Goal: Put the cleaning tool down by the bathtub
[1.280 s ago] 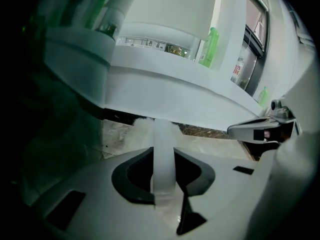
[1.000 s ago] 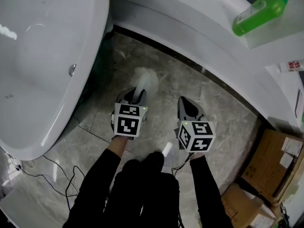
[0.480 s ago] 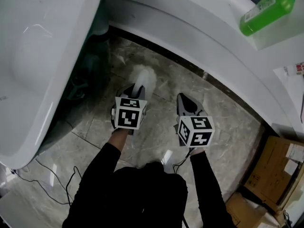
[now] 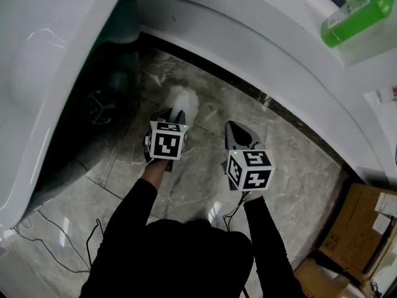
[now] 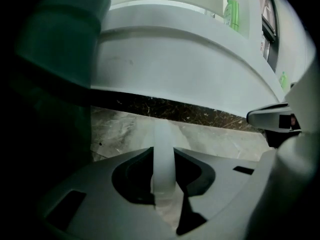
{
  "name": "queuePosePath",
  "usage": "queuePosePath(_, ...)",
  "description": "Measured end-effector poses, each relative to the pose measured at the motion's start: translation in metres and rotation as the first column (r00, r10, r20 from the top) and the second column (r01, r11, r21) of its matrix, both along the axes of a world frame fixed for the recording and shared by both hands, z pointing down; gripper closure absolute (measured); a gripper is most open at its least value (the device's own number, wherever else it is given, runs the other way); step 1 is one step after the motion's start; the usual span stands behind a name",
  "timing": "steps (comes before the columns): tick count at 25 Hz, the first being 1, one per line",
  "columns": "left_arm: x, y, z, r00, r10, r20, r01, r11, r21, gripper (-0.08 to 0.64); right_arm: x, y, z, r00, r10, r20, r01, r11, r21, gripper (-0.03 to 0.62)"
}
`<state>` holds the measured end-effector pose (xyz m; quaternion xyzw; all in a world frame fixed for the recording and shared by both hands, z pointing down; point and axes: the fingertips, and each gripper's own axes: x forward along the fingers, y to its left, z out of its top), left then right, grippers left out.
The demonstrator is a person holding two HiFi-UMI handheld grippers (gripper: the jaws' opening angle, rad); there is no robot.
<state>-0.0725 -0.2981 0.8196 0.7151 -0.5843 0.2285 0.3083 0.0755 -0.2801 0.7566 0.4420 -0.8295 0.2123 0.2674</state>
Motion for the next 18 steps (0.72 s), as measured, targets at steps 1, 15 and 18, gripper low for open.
queuePosePath(1,0.000,0.000,0.003,1.000,-0.001,0.004,0.001,1.000,-0.001,0.463,0.000,0.000,0.002,1.000,-0.002,-0.001,0.002,1.000,-0.002,0.592)
queuePosePath(15,0.001,-0.003,0.041,0.999,0.007,0.044,-0.005,0.999,-0.040,0.463,-0.007,0.005,0.008,1.000,-0.010,0.018,0.011,1.000,-0.013,0.592)
queuePosePath(18,0.001,-0.001,0.047,0.999,0.007,0.046,-0.006,0.999,-0.042,0.463,-0.005,0.005,0.009,1.000,-0.008,0.013,0.009,1.000,-0.015,0.592)
